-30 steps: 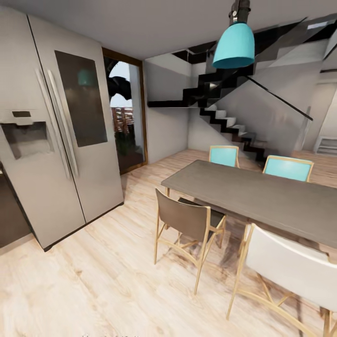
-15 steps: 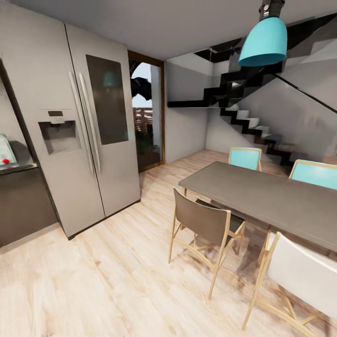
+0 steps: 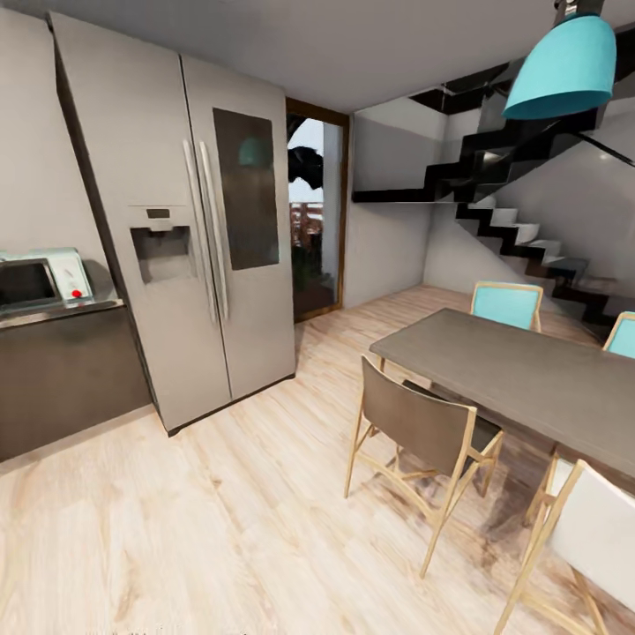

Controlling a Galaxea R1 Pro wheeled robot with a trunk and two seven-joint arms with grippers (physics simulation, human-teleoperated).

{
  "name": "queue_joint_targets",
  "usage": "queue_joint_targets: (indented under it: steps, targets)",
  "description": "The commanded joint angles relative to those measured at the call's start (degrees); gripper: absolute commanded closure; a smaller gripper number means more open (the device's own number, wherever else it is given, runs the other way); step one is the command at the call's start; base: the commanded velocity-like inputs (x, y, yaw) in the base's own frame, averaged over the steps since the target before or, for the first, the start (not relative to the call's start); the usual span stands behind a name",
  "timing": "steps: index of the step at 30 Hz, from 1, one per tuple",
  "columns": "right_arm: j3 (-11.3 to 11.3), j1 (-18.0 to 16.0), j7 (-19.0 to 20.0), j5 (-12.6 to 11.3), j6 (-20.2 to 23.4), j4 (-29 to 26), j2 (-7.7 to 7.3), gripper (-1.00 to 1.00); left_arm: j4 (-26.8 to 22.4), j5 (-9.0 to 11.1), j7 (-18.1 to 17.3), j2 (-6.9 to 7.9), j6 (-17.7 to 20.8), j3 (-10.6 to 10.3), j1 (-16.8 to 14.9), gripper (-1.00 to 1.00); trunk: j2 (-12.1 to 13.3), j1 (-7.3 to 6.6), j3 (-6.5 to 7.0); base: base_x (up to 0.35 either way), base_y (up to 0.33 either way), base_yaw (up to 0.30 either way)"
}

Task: In the kitchen, take the Vidalia onion out of the sink, dice it on the chopping board with the paring knife, put the diced onion into the bowl on the countertop, then place both the paring knife and the chopping board into the sink.

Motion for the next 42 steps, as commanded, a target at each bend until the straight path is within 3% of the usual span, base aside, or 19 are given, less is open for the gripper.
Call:
queue_joint_targets:
  steps: [1, 42]
  targets:
    - [0.0, 0.0, -0.2, 0.0, -0.2, 0.0, 0.03, -1.0, 0.0, 0.1, 0.0, 0.0, -0.2, 0.0, 0.0, -1.0, 0.0, 0.0, -0.06, 0.0, 0.0, 0.261]
    - [0.0, 0.0, -0.2, 0.0, -0.2, 0.0, 0.1, -1.0, 0.0, 0.1, 0.0, 0.0, -0.2, 0.0, 0.0, -1.0, 0.0, 0.0, -0.06, 0.0, 0.0, 0.261]
